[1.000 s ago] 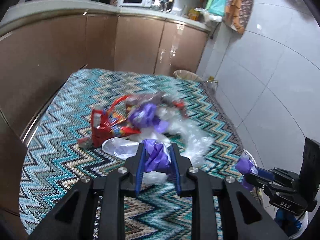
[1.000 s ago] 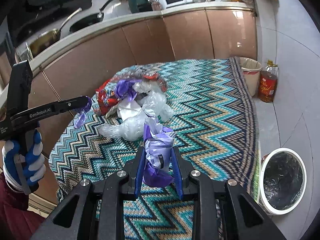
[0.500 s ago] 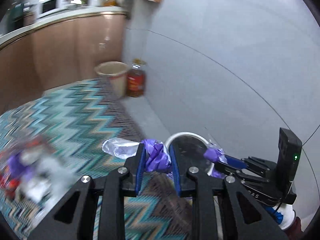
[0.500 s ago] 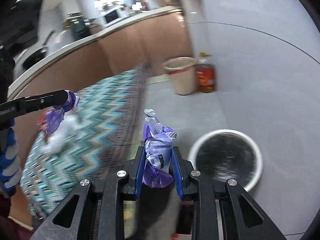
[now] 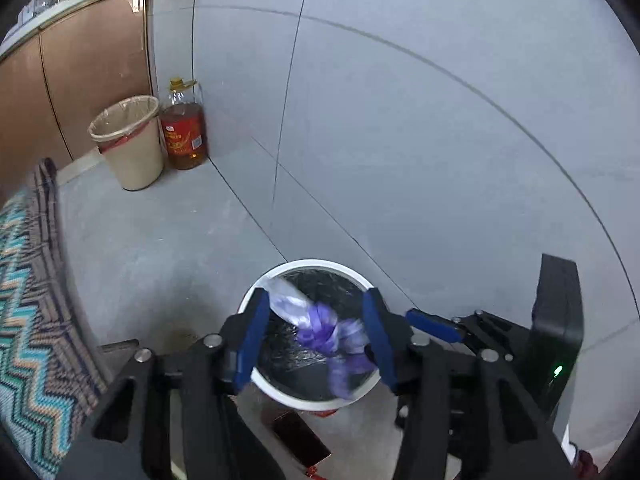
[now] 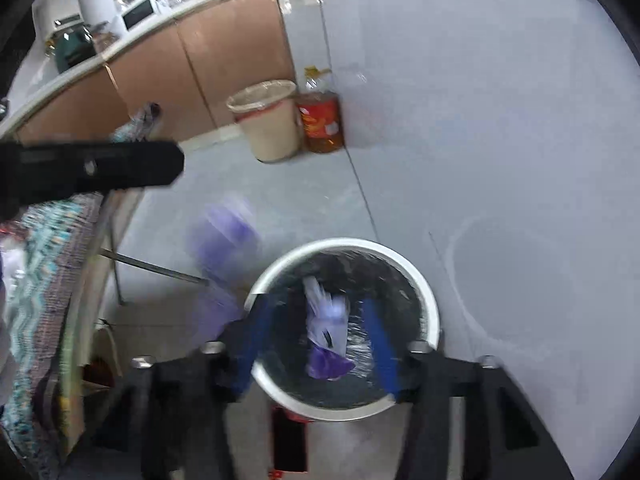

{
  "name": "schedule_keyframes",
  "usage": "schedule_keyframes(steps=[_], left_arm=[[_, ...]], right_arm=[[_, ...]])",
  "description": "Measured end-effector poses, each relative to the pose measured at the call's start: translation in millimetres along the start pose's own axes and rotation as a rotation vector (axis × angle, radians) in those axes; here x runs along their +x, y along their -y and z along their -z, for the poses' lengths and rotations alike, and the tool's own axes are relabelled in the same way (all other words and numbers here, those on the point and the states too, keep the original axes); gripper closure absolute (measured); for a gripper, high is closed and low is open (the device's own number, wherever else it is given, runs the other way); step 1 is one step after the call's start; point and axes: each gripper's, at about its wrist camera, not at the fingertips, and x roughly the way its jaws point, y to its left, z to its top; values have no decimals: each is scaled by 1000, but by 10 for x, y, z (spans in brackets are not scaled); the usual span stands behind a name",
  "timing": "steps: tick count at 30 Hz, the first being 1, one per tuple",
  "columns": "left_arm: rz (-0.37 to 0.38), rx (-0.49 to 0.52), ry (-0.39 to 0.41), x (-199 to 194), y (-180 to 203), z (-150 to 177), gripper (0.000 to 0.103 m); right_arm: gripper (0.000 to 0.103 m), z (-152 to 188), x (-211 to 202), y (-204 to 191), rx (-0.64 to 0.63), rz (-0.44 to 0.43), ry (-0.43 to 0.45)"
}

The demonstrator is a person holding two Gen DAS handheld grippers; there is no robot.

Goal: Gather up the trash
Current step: 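Carry both purple gloves to the white bin and open both tools, then move both tools back over the trash pile on the table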

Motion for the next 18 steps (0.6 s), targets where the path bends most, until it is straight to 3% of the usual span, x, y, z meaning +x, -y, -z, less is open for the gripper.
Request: schedule_keyframes(steps=[6, 13, 18], left_arm=[[2, -18, 8, -34, -134, 80, 56], [-35, -34, 101, -531, -340, 280, 56], [-80, -22, 211, -1036, -370, 509, 56]], right_arm=[[40, 80, 110, 131, 32, 30, -32], [6, 31, -113, 52, 92, -24, 42], [4, -5, -509, -121, 123, -67, 120]])
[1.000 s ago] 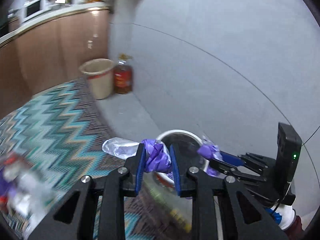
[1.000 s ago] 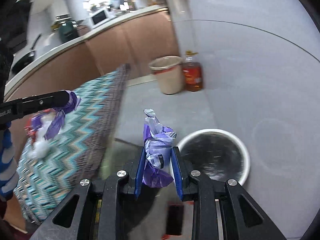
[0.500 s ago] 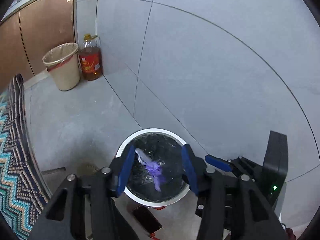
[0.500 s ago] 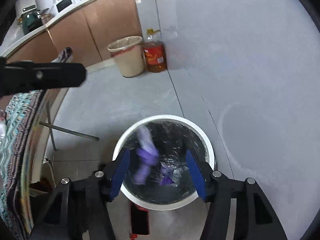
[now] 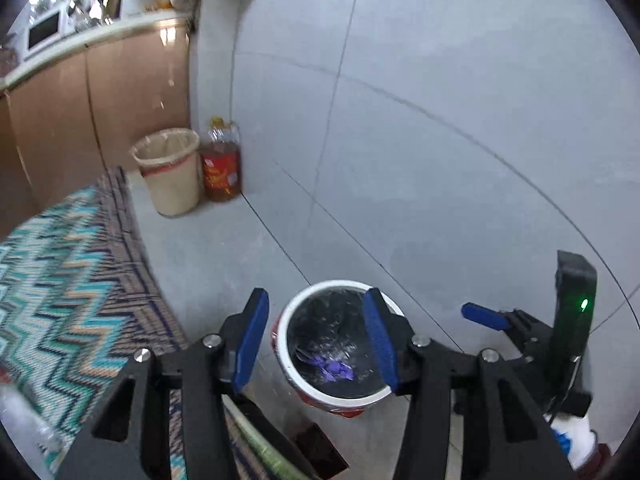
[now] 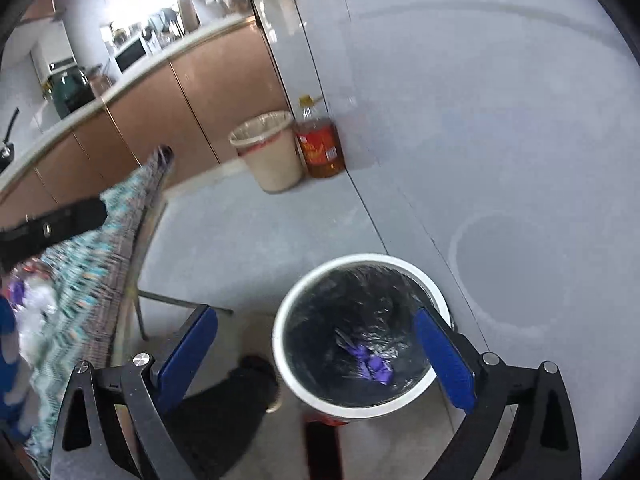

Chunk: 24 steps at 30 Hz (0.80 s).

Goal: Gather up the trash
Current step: 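Move both tools back over the trash pile on the table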

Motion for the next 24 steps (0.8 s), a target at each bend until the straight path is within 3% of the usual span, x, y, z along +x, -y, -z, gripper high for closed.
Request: schedule_keyframes(steps=[9, 16, 24], left_arm=[[-46, -4, 150, -1032, -128, 231, 56], [-120, -10, 247, -1810, -332, 375, 47], [-177, -62, 340, -2620, -758, 626, 45]], right_arm=[[0, -103, -831, -542, -29, -113, 153], [0, -215, -1449, -1065, -86, -195, 304], [0, -155, -1699, -1698, -183, -296, 344]])
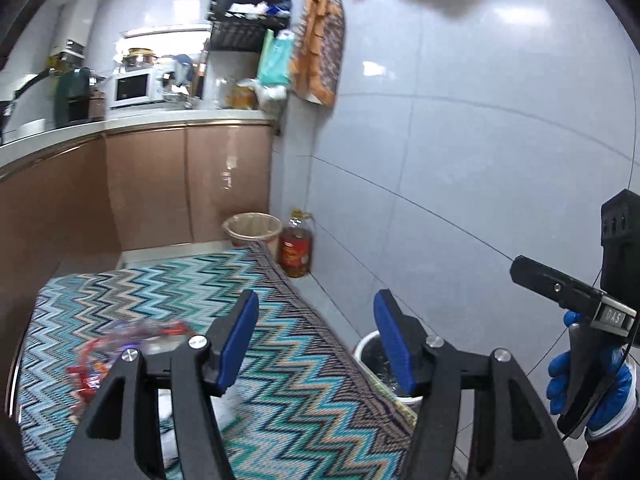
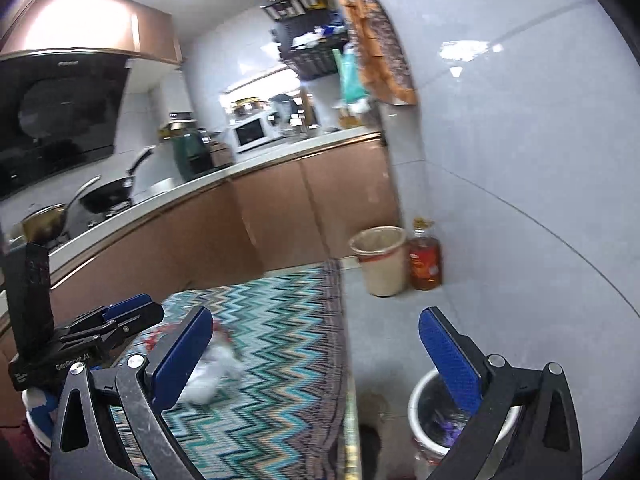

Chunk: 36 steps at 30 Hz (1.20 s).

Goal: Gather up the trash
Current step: 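Move both tools back over the trash pile on the table, then grasp the red snack wrappers with the left tool while the right tool grasps a clear plastic bag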

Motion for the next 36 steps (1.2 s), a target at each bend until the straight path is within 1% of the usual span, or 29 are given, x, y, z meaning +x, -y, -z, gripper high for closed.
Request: schedule_keyframes(steps=[3, 7, 12, 17, 20, 23, 25, 31, 36], left_arm=[[-55, -29, 15, -209, -281, 28, 45], [-149, -83, 38, -509, -757, 82, 43], [-271, -164, 59, -805, -1355, 228, 43], [-340, -252, 54, -939, -1883, 430, 43], [-355, -290, 39, -938, -2128, 577, 43], [-356, -324, 7, -831, -2322, 715, 43], [-337, -342, -28, -672, -2418, 822, 43], [-272, -359, -122, -184, -2518, 1043, 43], [-240, -368, -168, 146, -2621, 1126, 43]], right_arm=[[0, -25, 62, -229, -36, -30, -14], [0, -68, 183, -478, -66, -82, -38], [0, -86, 355, -747, -100, -137, -98], [0, 1, 603, -976, -145, -163, -158], [0, 67, 797, -1042, -150, -172, -202], [0, 163, 1026, -1095, -154, -182, -255], [0, 230, 1172, -1123, -153, -187, -290], [4, 516, 1708, -1199, -139, -213, -419], [8, 759, 2071, -1258, -132, -236, -514]])
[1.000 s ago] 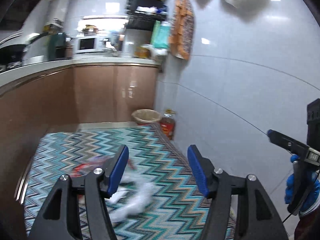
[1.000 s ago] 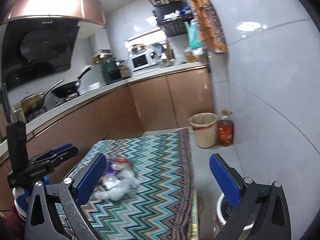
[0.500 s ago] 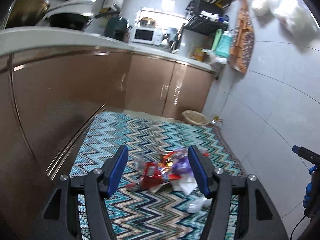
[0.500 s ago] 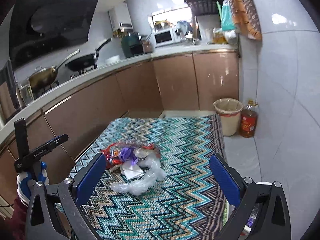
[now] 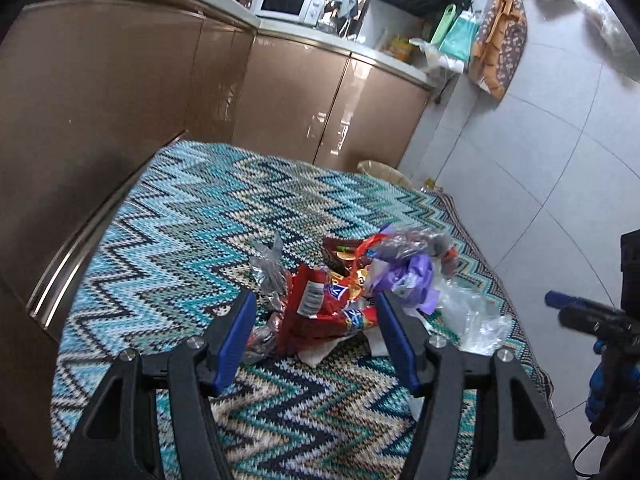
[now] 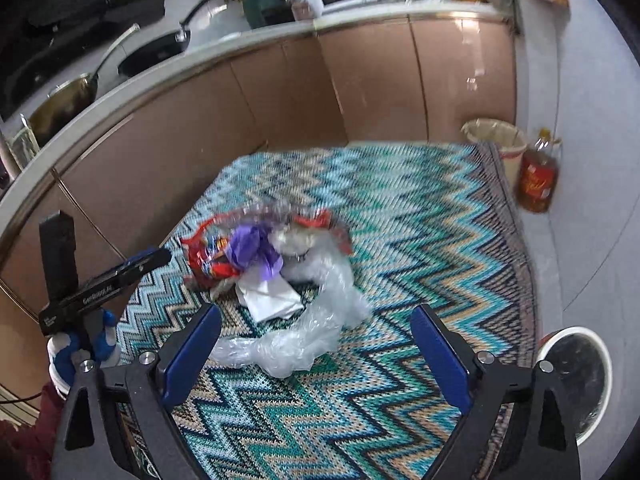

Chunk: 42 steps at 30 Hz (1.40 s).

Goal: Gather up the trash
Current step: 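Grasp the red snack wrappers with the left tool while the right tool grasps a clear plastic bag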

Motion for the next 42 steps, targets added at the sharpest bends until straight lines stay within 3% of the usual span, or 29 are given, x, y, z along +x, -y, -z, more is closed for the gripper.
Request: schedule_keyframes(steps=[6, 9, 14, 18, 20, 26, 42], left_arm=[[12, -13, -39, 266, -33, -14, 44], [19, -26, -56, 353, -55, 6, 46], [32, -47, -79, 431, -89, 47, 65], [33, -58, -79, 427, -104, 63, 76], [36, -69, -79, 411, -116, 77, 82], [29, -91, -61, 273, -141, 127, 86], [10, -137, 17, -365, -275, 289, 87]], right_arm=[[17, 40, 378, 76, 41, -29, -83], [27, 41, 491, 133, 67, -46, -106], [58, 55, 623, 198, 91, -75, -137], [74, 92, 661, 224, 101, -98, -148], [87, 108, 647, 221, 98, -103, -142], [92, 133, 489, 195, 86, -100, -101], [93, 246, -64, -92, 10, -99, -38]])
